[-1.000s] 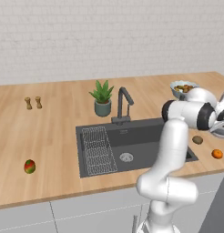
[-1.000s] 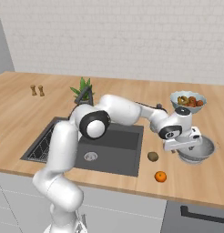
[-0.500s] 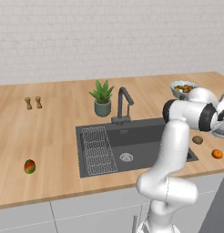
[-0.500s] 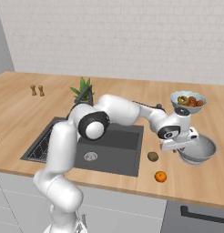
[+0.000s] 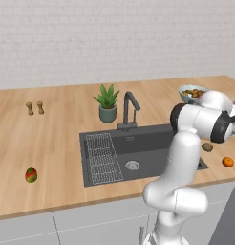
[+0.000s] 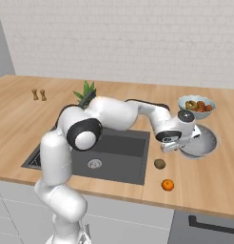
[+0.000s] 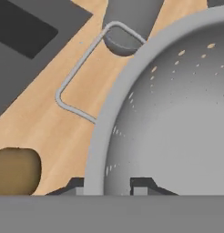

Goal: Put the colander in the sink, put the tangerine, mango, kiwi in the colander, and turn on the sink faucet and pour water over the colander.

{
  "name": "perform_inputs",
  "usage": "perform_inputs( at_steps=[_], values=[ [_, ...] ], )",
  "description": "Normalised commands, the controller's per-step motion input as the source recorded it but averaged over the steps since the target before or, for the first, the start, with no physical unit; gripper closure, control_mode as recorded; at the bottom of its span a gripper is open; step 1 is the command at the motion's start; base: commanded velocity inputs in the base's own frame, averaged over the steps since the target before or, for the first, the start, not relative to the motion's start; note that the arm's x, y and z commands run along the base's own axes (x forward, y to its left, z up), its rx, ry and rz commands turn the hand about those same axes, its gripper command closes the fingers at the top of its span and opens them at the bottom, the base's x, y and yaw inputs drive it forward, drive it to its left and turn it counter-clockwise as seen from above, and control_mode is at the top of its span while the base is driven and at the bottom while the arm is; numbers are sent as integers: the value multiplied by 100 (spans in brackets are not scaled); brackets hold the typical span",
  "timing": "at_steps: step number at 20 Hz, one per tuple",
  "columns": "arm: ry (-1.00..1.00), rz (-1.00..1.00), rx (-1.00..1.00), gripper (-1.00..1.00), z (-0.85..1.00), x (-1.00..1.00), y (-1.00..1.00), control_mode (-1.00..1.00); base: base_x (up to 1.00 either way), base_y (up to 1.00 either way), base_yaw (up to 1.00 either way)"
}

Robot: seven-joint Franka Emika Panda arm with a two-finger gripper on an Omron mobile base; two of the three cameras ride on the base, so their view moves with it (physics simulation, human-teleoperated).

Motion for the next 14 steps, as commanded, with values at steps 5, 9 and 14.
perform_inputs(
  at_steps=[5,9,14],
  values=[
    [-19,35,0,100,97,0,54,-100,0,0,0],
    [1,45,0,100,51,-3,98,-100,0,0,0],
    [3,50,0,100,16,-25,100,-100,0,0,0]
  ],
)
